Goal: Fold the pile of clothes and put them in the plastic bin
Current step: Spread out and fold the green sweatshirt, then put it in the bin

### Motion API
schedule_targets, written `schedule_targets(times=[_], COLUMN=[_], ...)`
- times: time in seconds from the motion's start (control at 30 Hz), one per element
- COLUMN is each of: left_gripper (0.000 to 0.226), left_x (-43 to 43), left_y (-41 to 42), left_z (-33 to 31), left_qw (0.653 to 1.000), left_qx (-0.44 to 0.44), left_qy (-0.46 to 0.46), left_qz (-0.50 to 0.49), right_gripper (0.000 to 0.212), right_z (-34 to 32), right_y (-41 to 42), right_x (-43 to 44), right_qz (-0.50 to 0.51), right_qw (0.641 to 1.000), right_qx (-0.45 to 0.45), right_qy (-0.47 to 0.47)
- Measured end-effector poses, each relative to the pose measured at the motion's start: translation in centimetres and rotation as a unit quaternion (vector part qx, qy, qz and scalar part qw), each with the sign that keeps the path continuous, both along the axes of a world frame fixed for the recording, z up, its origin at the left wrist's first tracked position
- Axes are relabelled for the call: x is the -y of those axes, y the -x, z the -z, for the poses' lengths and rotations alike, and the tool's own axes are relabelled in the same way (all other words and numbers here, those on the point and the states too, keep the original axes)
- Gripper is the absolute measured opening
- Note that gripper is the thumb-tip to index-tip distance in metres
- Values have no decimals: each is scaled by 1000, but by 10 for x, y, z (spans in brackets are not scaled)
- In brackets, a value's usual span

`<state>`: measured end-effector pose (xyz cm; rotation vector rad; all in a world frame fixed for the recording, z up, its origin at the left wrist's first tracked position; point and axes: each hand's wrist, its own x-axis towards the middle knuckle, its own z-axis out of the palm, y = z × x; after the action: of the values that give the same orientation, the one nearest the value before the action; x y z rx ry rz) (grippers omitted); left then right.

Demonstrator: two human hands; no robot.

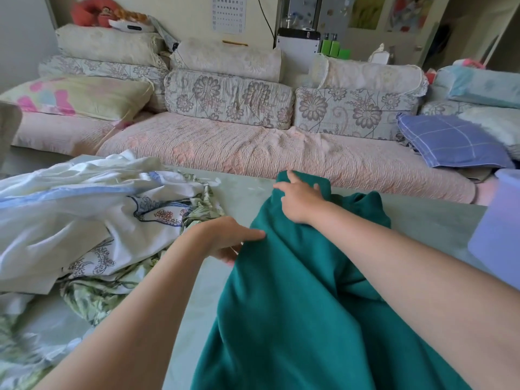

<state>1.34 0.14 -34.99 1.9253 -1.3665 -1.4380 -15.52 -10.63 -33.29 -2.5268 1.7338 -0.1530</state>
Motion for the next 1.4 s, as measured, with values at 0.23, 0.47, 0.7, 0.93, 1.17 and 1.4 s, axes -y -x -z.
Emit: schedule_targets(times=[0.23,0.47,0.7,0.93,1.17,1.4], left_gripper=[37,37,49,74,61,12], left_x=[-20,-36,-68,-107,-140,-168], left_y=[-7,4,13,11,12,15], left_z=[-5,-17,-19,-12,-10,-15], left_qw=[996,963,971,931,965,978], left_qx=[66,239,195,302,248,169], left_qy=[32,102,66,44,34,114], left_qz=[59,68,119,201,75,-39], right_gripper=[53,44,41,63,41,54], right_z=[30,15,3,5,9,8], right_y=[31,24,57,99,96,60], right_x=[-40,-71,-138,-153,-175,-237], right_qz=[6,21,100,87,30,-93], right_qw=[993,991,983,994,990,995], right_qx=[-35,-92,-133,-21,-56,-19], right_qy=[-111,96,78,64,124,-39])
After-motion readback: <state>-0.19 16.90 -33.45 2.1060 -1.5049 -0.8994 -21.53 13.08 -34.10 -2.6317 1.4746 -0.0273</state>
